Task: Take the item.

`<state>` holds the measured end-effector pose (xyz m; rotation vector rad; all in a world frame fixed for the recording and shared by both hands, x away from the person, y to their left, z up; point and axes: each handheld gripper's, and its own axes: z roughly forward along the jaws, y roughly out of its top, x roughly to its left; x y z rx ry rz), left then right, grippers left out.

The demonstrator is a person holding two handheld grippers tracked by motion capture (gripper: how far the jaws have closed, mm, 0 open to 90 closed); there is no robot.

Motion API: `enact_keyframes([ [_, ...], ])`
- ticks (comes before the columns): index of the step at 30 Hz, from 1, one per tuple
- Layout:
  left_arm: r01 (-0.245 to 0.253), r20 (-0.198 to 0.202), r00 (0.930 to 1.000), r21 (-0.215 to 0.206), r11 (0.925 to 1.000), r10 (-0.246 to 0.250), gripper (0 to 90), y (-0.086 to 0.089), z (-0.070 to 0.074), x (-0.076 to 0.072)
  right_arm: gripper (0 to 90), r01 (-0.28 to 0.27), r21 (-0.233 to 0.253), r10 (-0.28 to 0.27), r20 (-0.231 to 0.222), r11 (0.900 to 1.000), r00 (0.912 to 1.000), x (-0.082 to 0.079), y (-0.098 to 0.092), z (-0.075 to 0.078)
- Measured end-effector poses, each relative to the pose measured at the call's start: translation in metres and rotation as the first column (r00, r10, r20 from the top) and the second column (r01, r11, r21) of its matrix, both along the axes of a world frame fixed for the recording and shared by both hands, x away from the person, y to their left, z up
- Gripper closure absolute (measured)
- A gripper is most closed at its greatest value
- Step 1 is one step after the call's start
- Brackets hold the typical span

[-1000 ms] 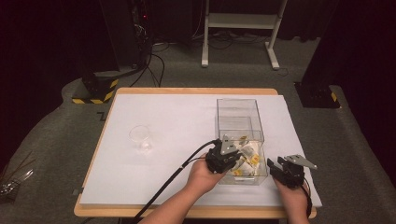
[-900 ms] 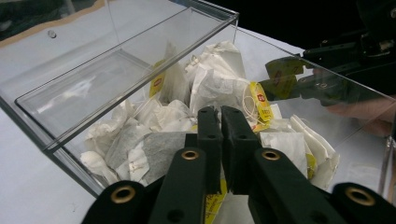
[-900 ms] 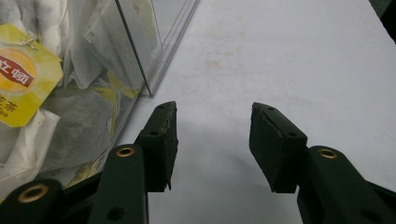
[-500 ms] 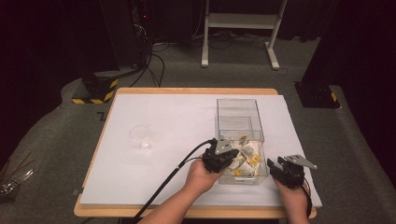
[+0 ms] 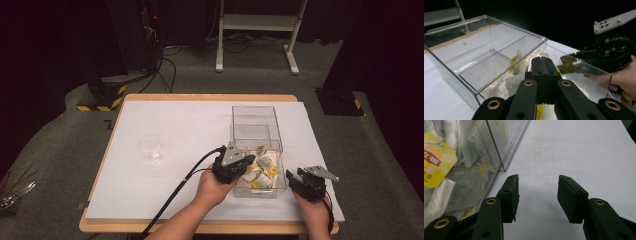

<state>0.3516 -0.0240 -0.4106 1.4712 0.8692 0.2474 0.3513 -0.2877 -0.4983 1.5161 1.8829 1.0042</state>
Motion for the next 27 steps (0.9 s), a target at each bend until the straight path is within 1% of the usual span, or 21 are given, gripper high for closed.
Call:
enact_keyframes([
  [7,-0.003,0.023,0.9997,-0.059,0.9983,0.004,89.7,0.008,0.014,-0.001,52.0,0.001,-0.003,-0.001,0.0,1.0,1.0,0.0,0.0,0.0],
  [8,-0.002,0.027,0.9996,-0.059,0.9983,0.004,89.7,0.009,0.016,-0.001,52.1,0.001,-0.002,-0.001,-0.001,1.0,1.0,0.0,0.0,0.0],
  [10,-0.003,0.034,0.9994,-0.081,0.9967,0.006,89.7,0.011,0.021,-0.002,52.1,0.0,-0.002,0.0,-0.001,1.0,1.0,0.0,0.0,0.0],
  [11,-0.002,0.039,0.9992,-0.081,0.9967,0.005,89.8,0.013,0.024,-0.002,52.1,0.0,-0.002,0.0,-0.001,1.0,1.0,0.0,0.0,0.0],
  [12,-0.006,0.04,0.9992,-0.096,0.9954,0.01,89.8,0.013,0.026,-0.002,52.1,-0.001,-0.003,0.001,-0.002,1.0,1.0,0.0,0.0,0.0],
  [13,-0.003,0.047,0.9989,-0.091,0.9959,0.007,89.8,0.014,0.028,-0.003,52.1,0.0,-0.003,0.0,-0.002,1.0,1.0,0.0,0.0,0.0],
  [17,-0.005,0.065,0.9978,-0.11,0.9939,0.012,89.8,0.017,0.035,-0.004,52.1,-0.001,-0.003,0.001,-0.001,1.0,1.0,0.0,0.0,0.0],
  [18,-0.004,0.069,0.9975,-0.106,0.9944,0.011,89.8,0.018,0.036,-0.004,52.1,0.0,-0.003,0.0,-0.002,1.0,1.0,0.0,0.0,0.0],
  [19,-0.007,0.072,0.9973,-0.115,0.9933,0.015,89.8,0.019,0.038,-0.004,52.1,-0.001,-0.003,0.001,-0.001,1.0,1.0,0.0,0.0,0.0],
  [20,-0.007,0.078,0.9969,-0.109,0.994,0.015,89.8,0.02,0.039,-0.004,52.1,0.0,-0.002,0.0,-0.001,1.0,1.0,0.0,0.0,0.0],
  [22,-0.008,0.085,0.9962,-0.115,0.9933,0.018,89.8,0.021,0.041,-0.004,52.1,-0.001,-0.003,0.001,-0.001,1.0,1.0,0.0,0.0,0.0],
  [24,-0.015,0.089,0.9957,-0.126,0.9919,0.027,89.8,0.023,0.044,-0.004,52.1,-0.001,-0.004,0.001,-0.001,1.0,1.0,0.0,0.0,0.0],
  [25,-0.015,0.094,0.9952,-0.121,0.9926,0.027,89.8,0.025,0.045,-0.003,52.1,-0.002,-0.005,0.002,-0.002,1.0,1.0,0.0,0.0,0.0],
  [27,-0.021,0.098,0.9947,-0.133,0.991,0.034,89.8,0.027,0.048,-0.003,52.1,-0.002,-0.006,0.002,-0.001,1.0,1.0,0.0,0.0,0.0],
])
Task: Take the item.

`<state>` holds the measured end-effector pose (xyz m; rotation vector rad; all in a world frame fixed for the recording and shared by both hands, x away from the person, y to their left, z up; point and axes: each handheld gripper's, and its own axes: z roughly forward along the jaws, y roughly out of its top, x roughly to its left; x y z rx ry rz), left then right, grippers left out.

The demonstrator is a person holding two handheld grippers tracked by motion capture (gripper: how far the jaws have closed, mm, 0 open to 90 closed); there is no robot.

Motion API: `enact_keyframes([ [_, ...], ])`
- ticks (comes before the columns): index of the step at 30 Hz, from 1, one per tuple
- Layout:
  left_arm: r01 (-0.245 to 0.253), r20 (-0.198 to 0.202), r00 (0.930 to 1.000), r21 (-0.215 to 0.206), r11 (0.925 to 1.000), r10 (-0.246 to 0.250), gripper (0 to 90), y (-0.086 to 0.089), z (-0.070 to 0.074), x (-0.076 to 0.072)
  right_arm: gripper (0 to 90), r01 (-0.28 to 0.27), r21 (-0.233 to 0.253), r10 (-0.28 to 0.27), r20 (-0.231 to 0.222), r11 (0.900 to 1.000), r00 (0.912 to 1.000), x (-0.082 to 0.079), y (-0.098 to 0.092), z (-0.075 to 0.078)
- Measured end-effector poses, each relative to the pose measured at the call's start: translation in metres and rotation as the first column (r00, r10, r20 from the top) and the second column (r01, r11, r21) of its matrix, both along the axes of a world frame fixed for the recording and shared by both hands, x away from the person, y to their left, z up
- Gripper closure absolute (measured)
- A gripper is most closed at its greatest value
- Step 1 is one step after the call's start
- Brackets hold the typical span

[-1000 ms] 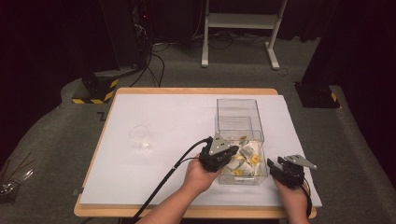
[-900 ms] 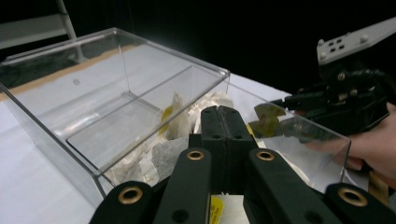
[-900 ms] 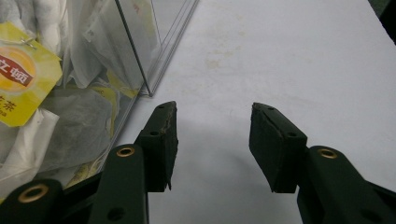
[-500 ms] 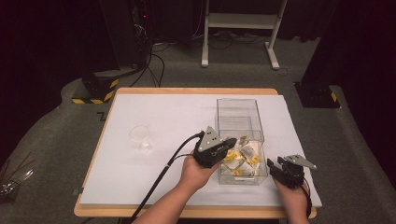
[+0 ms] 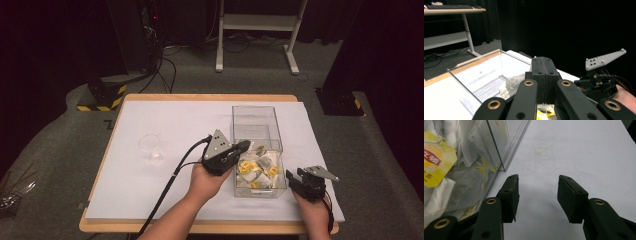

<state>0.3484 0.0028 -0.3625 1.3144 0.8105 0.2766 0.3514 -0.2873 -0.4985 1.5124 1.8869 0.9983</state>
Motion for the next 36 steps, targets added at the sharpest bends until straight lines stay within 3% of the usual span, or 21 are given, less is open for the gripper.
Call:
enact_keyframes([
  [22,-0.025,0.057,0.998,-0.074,0.997,0.029,89.9,0.013,0.028,-0.002,52.2,0.002,-0.004,-0.002,0.002,1.0,1.0,0.0,0.001,0.0],
  [36,-0.032,0.117,0.992,-0.115,0.9929,0.046,90.0,0.02,0.048,-0.004,52.2,0.0,-0.008,0.0,0.001,1.0,1.0,0.0,0.001,0.0],
])
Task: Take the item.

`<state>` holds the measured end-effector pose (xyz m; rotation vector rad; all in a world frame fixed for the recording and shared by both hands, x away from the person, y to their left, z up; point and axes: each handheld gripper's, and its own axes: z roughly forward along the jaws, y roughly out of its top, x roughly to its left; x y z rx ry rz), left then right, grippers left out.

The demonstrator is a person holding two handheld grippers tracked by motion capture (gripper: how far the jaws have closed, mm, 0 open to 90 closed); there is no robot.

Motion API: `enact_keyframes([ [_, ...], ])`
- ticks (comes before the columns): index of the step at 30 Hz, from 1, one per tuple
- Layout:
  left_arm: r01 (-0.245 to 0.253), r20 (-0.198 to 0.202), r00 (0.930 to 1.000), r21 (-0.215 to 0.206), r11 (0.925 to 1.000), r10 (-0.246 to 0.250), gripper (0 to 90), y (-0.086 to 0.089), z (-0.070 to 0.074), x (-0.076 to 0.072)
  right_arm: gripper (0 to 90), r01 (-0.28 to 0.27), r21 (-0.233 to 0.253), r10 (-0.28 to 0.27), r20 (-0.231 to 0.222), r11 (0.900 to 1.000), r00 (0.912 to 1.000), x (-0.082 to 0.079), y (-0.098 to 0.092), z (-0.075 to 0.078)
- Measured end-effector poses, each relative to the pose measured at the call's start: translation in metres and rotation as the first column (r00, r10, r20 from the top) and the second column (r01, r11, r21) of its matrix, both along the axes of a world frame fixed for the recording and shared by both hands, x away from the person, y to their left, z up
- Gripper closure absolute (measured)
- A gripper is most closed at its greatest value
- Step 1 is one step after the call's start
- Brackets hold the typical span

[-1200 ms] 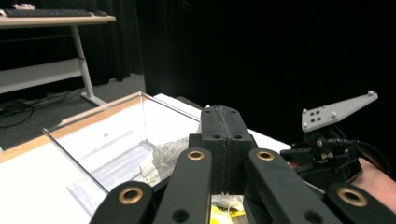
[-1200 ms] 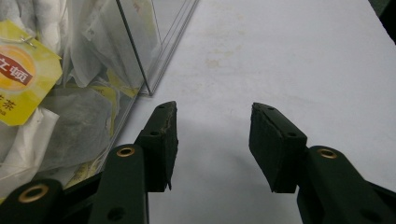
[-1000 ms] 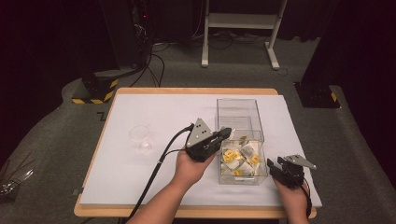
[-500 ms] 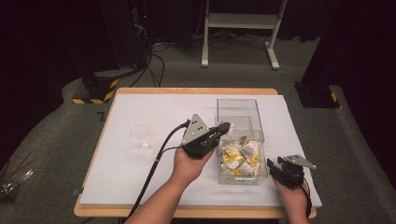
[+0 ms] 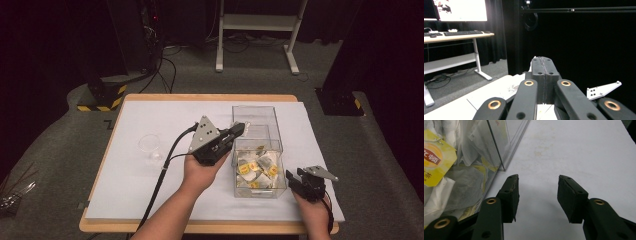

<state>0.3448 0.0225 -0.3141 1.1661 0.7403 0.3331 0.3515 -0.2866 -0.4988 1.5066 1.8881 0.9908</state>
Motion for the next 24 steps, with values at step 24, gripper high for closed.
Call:
enact_keyframes([
  [24,-0.042,0.06,0.9972,-0.03,0.9987,0.044,90.0,0.027,0.02,-0.006,52.2,0.004,-0.005,-0.004,-0.005,1.0,1.0,0.001,0.001,0.0],
])
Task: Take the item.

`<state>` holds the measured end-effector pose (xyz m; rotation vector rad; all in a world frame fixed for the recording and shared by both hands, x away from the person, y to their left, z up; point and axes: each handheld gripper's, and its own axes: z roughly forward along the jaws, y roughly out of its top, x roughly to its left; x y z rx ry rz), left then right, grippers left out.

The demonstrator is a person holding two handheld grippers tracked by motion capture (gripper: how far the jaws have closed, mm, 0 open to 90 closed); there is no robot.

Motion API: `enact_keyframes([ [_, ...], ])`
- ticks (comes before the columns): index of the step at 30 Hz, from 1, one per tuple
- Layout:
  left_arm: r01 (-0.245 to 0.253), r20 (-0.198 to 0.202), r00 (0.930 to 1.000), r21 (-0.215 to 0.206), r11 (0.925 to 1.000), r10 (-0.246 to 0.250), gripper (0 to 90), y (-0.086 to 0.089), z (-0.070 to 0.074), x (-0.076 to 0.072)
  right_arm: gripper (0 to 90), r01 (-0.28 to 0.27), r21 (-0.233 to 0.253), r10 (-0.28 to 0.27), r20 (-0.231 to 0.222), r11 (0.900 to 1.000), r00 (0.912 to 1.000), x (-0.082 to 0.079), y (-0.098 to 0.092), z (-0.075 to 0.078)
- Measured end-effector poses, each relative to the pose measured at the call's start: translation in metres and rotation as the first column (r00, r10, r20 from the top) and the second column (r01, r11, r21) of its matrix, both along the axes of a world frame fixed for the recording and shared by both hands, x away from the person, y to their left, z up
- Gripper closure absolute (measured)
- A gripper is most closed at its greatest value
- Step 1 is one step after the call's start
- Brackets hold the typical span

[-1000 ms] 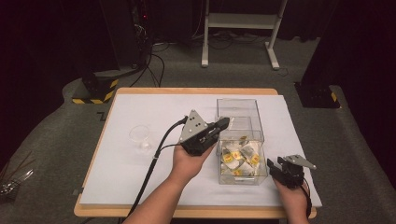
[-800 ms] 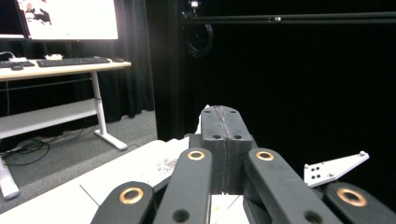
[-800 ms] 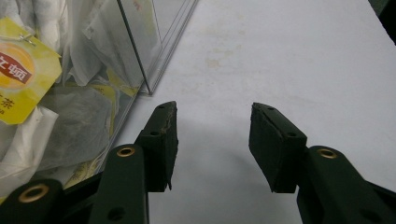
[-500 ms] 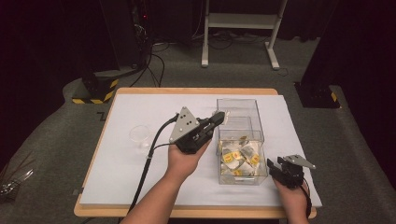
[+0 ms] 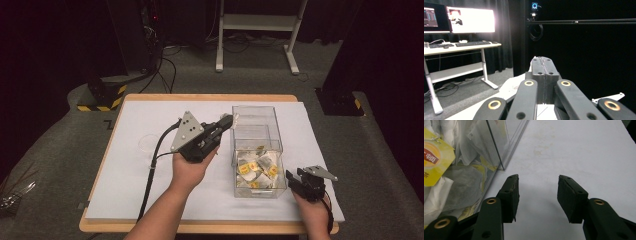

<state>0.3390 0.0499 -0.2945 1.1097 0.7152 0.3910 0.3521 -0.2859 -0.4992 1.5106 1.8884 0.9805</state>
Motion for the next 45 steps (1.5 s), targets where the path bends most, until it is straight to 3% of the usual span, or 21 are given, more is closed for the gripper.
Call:
enact_keyframes([
  [13,-0.046,-0.012,0.9989,-0.004,0.9989,0.046,90.0,0.027,-0.004,0.007,52.3,0.003,-0.004,-0.003,-0.004,1.0,1.0,0.0,0.0,0.0],
  [21,-0.099,-0.02,0.9949,-0.014,0.995,0.098,90.0,0.049,-0.005,0.014,52.3,0.004,-0.007,-0.004,-0.007,1.0,1.0,0.0,0.001,0.0],
  [32,-0.174,-0.02,0.9846,-0.014,0.9847,0.174,90.0,0.084,-0.005,0.025,52.3,0.003,-0.012,-0.003,-0.006,1.0,1.0,0.001,0.001,0.0],
  [45,-0.241,-0.018,0.9704,0.003,0.9705,0.241,90.0,0.112,-0.006,0.034,52.3,0.004,-0.014,-0.005,-0.006,1.0,1.0,0.0,0.001,0.0],
])
